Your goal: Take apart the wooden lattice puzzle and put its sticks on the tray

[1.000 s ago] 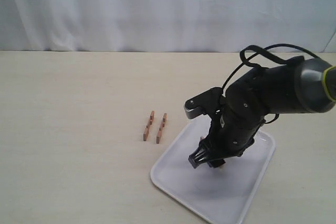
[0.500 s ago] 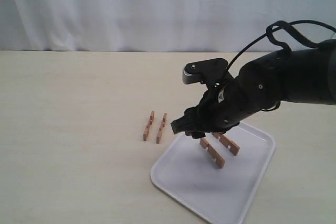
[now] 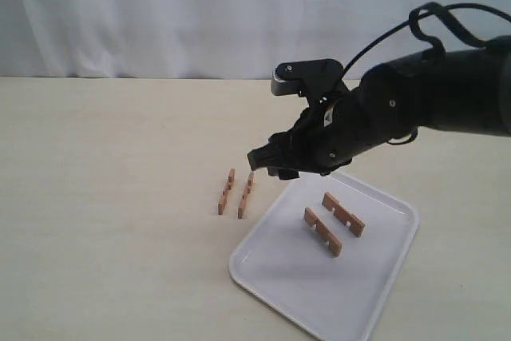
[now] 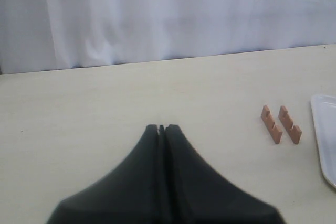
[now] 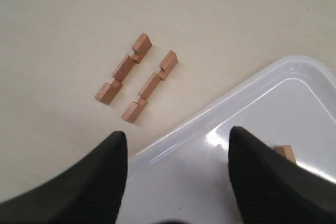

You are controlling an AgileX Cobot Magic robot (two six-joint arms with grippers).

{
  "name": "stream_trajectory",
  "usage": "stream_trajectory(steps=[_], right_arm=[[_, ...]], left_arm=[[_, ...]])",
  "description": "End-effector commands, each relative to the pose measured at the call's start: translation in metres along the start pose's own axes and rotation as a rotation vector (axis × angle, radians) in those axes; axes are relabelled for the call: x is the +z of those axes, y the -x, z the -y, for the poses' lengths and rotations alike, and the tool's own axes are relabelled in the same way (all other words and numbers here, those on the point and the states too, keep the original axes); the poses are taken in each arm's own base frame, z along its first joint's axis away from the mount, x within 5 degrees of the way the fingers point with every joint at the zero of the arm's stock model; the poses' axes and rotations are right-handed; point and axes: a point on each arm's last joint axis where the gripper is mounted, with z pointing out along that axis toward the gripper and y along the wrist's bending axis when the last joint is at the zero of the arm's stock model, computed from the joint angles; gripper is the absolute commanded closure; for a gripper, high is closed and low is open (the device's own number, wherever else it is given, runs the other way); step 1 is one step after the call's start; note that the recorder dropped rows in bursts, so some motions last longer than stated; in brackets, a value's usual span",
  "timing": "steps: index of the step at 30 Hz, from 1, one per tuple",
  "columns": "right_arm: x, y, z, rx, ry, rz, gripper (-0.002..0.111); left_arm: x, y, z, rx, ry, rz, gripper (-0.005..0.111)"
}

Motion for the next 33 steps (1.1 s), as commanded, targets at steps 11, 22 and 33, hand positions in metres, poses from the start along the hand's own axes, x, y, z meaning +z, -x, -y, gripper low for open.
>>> stream_trajectory(steps=[11,22,33], right_arm=[[0.001,0.040,-0.008,0.005,-0.030,-0.220,0.062],[0.055,0.039,-0.013,0.078,0.007,-0.295,0.062],[0.093,0.047,-0.029,0.118,-0.023,-0.299,0.062]], left_arm=[[0.000,0.000,0.000,-0.002,0.000,0.009,0.107],[0.000,0.000,0.000,-0.002,0.000,0.009,0.107],[0.000,0.000,0.000,-0.002,0.000,0.009,0.107]])
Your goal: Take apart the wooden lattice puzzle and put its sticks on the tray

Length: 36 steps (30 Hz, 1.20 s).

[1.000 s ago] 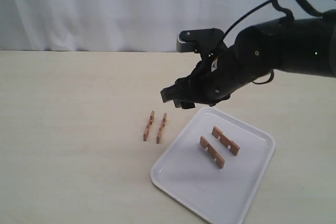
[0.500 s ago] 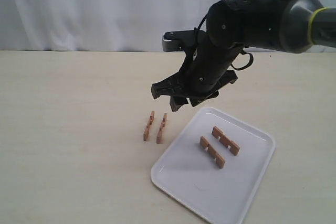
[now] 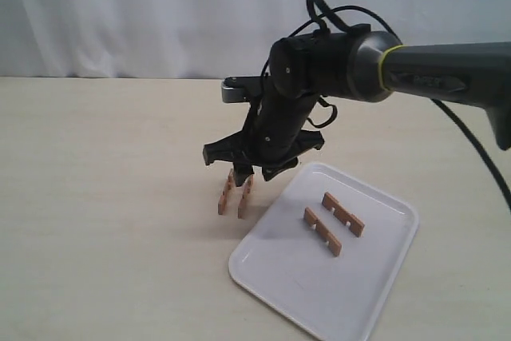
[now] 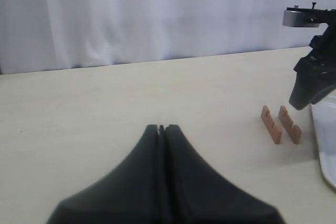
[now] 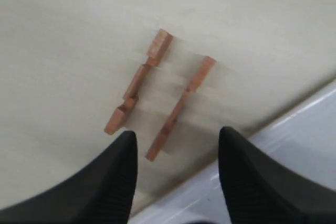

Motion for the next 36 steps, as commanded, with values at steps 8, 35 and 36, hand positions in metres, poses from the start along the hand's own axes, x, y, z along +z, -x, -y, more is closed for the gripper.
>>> stream_trajectory(steps=[8,35,36], right_arm=[[0.028,0.006,0.003,0.064,-0.068,0.006,0.062],[0.054,0.003,0.001,0.142,-0.066,0.002,0.095],[0.054,0.003,0.001,0.153,-0.066,0.002,0.099]], left_arm=[[0.000,0.000,0.000,-0.002,0.000,0.009,0.107],[0.000,0.000,0.000,-0.002,0.000,0.009,0.107],[0.000,0.000,0.000,-0.002,0.000,0.009,0.107]])
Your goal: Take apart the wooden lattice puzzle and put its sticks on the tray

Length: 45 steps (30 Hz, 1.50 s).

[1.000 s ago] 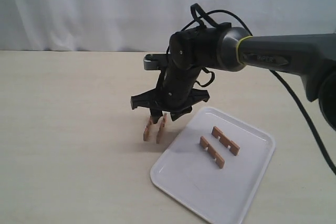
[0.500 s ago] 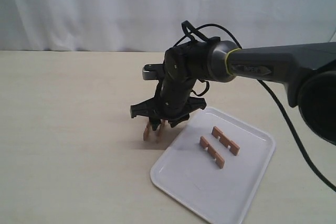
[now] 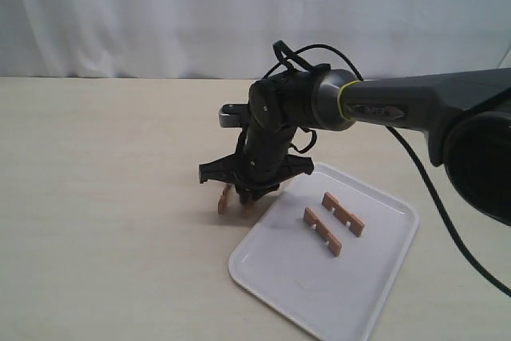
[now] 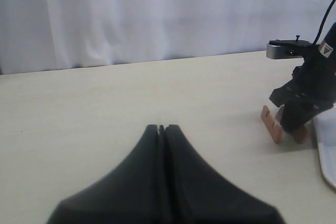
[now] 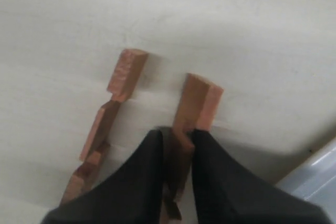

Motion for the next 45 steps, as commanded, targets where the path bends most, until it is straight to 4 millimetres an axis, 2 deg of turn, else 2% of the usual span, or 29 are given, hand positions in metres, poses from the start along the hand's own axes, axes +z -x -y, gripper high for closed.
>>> stream_trajectory(steps=[1,5,9,17,22,26,30,36,42,45], right_arm=[[-0.002,0.003,-0.001,0.035,-0.001,0.019,0.100],[-0.003,0.003,-0.001,0.039,-0.001,0.019,0.100],[-0.017,0.003,-0.001,0.034,-0.005,0.020,0.100],[-0.064,0.002,0.009,-0.037,-0.100,0.022,0.100],[-0.097,-0.006,0.016,-0.142,-0.150,0.010,0.104],[-0.121,-0.013,0.022,-0.155,-0.155,0.038,0.104],[-0.135,-0.022,0.026,-0.189,-0.143,0.067,0.104],[-0.129,-0.031,0.028,-0.239,-0.117,0.090,0.104],[-0.117,-0.023,0.017,-0.197,0.009,0.220,0.104],[-0.103,-0.017,0.012,-0.189,0.036,0.255,0.095]], left_arm=[[0.000,0.000,0.000,-0.002,0.000,0.009,0.107],[0.000,0.000,0.000,-0.002,0.000,0.009,0.107],[0.000,0.000,0.000,-0.002,0.000,0.009,0.107],[0.000,0.000,0.000,-0.002,0.000,0.009,0.107],[0.000,0.000,0.000,-0.002,0.000,0.009,0.107],[0.000,0.000,0.000,-0.002,0.000,0.009,0.107],[0.000,0.000,0.000,-0.002,0.000,0.009,0.107],[0.000,0.000,0.000,-0.002,0.000,0.009,0.107],[0.000,0.000,0.000,-0.002,0.000,0.009,0.107],[0.000,0.000,0.000,-0.002,0.000,0.009,0.107]])
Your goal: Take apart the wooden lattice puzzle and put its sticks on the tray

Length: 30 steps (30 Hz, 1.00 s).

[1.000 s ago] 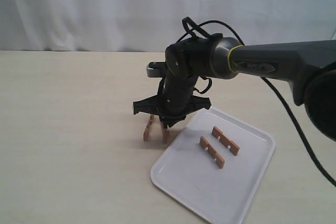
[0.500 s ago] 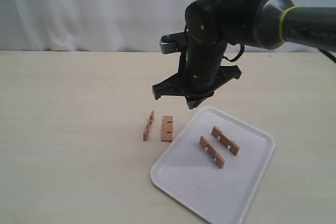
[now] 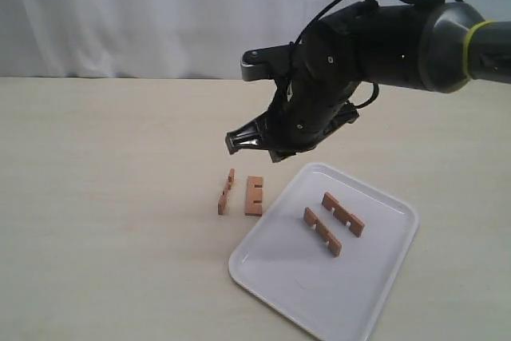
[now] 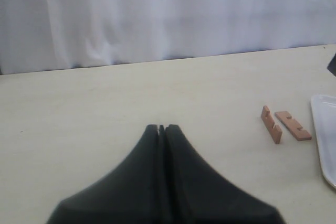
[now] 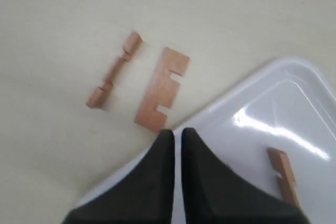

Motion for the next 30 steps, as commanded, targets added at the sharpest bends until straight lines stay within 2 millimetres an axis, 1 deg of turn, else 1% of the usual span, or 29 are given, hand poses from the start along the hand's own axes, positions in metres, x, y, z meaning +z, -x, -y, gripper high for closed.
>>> stream_trajectory(steps=[1,5,7,11,12,14,16,19,21,26,28,30], right_arm=[[0.022,0.007,-0.005,0.013,0.037,0.050,0.090],[0.051,0.007,-0.007,0.011,0.018,-0.025,0.069],[0.062,0.008,-0.008,0.017,0.010,-0.052,0.064],[0.083,0.009,-0.008,0.044,-0.012,-0.099,0.064],[0.092,0.008,-0.008,0.058,-0.029,-0.112,0.064],[0.103,0.005,-0.008,0.059,-0.031,-0.119,0.064],[0.109,0.003,-0.008,0.061,-0.034,-0.129,0.064],[0.115,0.001,-0.008,0.082,-0.036,-0.134,0.065],[0.123,-0.001,-0.008,0.106,-0.035,-0.132,0.065],[0.128,-0.004,-0.008,0.122,-0.038,-0.140,0.065],[0.128,-0.004,-0.008,0.138,-0.040,-0.139,0.069],[0.128,-0.003,-0.008,0.139,-0.041,-0.139,0.078]], left_arm=[[0.000,0.000,0.000,-0.002,0.000,0.009,0.107],[0.000,0.000,0.000,-0.002,0.000,0.009,0.107],[0.000,0.000,0.000,-0.002,0.000,0.009,0.107],[0.000,0.000,0.000,-0.002,0.000,0.009,0.107],[0.000,0.000,0.000,-0.002,0.000,0.009,0.107],[0.000,0.000,0.000,-0.002,0.000,0.009,0.107],[0.000,0.000,0.000,-0.002,0.000,0.009,0.107],[0.000,0.000,0.000,-0.002,0.000,0.009,0.107],[0.000,0.000,0.000,-0.002,0.000,0.009,0.107],[0.000,0.000,0.000,-0.002,0.000,0.009,0.107],[0.000,0.000,0.000,-0.002,0.000,0.009,0.107],[0.000,0.000,0.000,-0.002,0.000,0.009,0.107]])
